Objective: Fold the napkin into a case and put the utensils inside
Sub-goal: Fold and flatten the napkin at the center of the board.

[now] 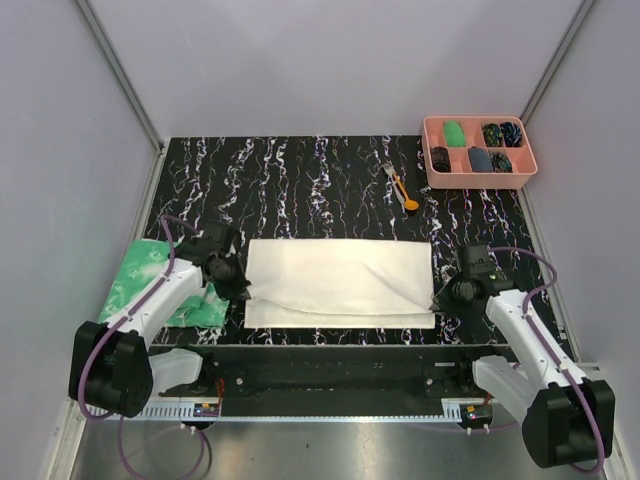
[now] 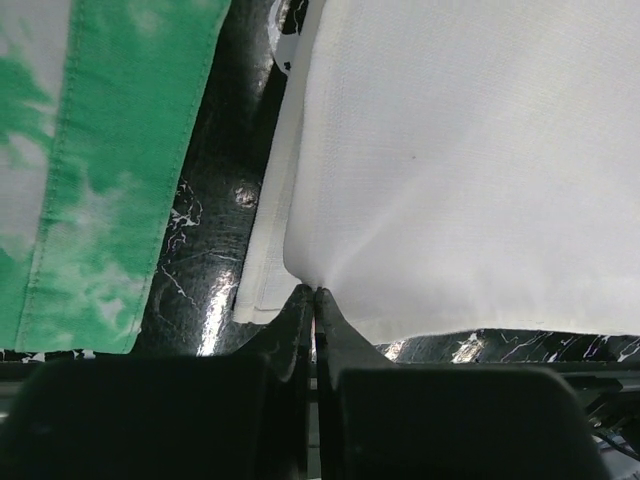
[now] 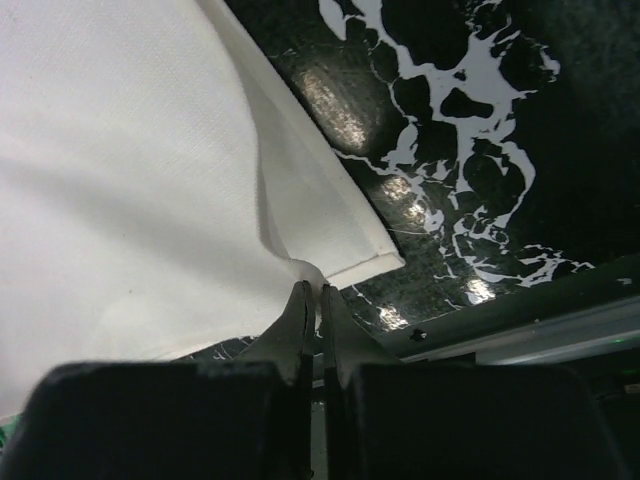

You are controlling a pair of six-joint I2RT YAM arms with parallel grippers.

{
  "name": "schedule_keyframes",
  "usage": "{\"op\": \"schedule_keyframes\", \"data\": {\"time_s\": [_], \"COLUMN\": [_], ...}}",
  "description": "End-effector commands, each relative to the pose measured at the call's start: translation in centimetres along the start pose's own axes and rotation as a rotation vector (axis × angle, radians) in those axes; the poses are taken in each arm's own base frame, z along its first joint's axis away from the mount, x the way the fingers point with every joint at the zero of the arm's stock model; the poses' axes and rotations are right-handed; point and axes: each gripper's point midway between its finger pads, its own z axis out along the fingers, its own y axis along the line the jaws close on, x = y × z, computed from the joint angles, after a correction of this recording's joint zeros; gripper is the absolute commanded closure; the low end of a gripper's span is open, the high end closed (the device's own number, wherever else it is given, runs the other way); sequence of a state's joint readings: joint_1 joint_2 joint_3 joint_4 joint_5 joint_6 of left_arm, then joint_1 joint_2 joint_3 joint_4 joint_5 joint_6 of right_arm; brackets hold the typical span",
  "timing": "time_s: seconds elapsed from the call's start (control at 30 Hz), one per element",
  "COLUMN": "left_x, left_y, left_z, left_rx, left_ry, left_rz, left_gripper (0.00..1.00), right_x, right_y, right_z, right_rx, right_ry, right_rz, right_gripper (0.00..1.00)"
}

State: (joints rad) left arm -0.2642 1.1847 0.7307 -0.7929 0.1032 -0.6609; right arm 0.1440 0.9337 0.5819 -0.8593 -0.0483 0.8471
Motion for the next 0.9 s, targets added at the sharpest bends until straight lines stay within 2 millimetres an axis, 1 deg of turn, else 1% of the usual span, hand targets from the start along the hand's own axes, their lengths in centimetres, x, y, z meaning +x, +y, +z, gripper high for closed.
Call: {"op": "schedule_keyframes", "data": {"time_s": [0.0,0.1,0.17,0.27,0.33,0.4,0.5,0.57,0.63,0.73,0.87], "left_x": [-1.2,-0.7,0.3,1.3,1.8,1.4,1.0,1.2,1.5,2.0,2.1], "left_y": [0.3,0.4,0.7,1.6,1.8,1.8,1.5,1.2,1.4,1.6,2.0], "left_z": [-1.6,-2.0,-1.6,-0.6,-0.1,0.1,0.5,0.9,1.3,2.0,2.3], "left_rx": [-0.031,-0.029,-0.030,-0.062,-0.071,-0.084,-0.100,-0.108,-0.125,-0.139,-0.157], "left_ry": [-0.076,-0.064,-0.030,0.006,0.022,0.011,0.020,0.033,0.043,0.060,0.058], "left_rz": [-0.010,-0.029,-0.054,-0.070,-0.067,-0.069,-0.059,-0.044,-0.036,-0.035,-0.030], "left_gripper": [1.00,1.00,1.00,1.00,1.00,1.00,1.00,1.00,1.00,1.00,1.00], "right_x": [-2.1,-1.7,-1.2,-1.5,-1.6,-1.7,-1.0,-0.9,-0.8,-1.0,-0.9], "right_y": [-1.2,-1.1,-1.2,-1.4,-1.5,-1.3,-1.3,-1.7,-2.0,-1.5,-1.6], "right_z": [-1.7,-2.0,-1.9,-1.7,-1.5,-1.2,0.2,0.9,1.4,2.2,2.8], "right_rx": [0.068,0.061,0.065,0.089,0.111,0.114,0.125,0.154,0.172,0.151,0.163], "right_ry": [-0.122,-0.109,-0.089,-0.094,-0.087,-0.079,-0.029,-0.011,-0.007,-0.012,0.002], "right_rz": [0.018,0.033,0.058,0.062,0.060,0.063,0.062,0.056,0.054,0.062,0.064], "right_gripper": [1.00,1.00,1.00,1.00,1.00,1.00,1.00,1.00,1.00,1.00,1.00]}}
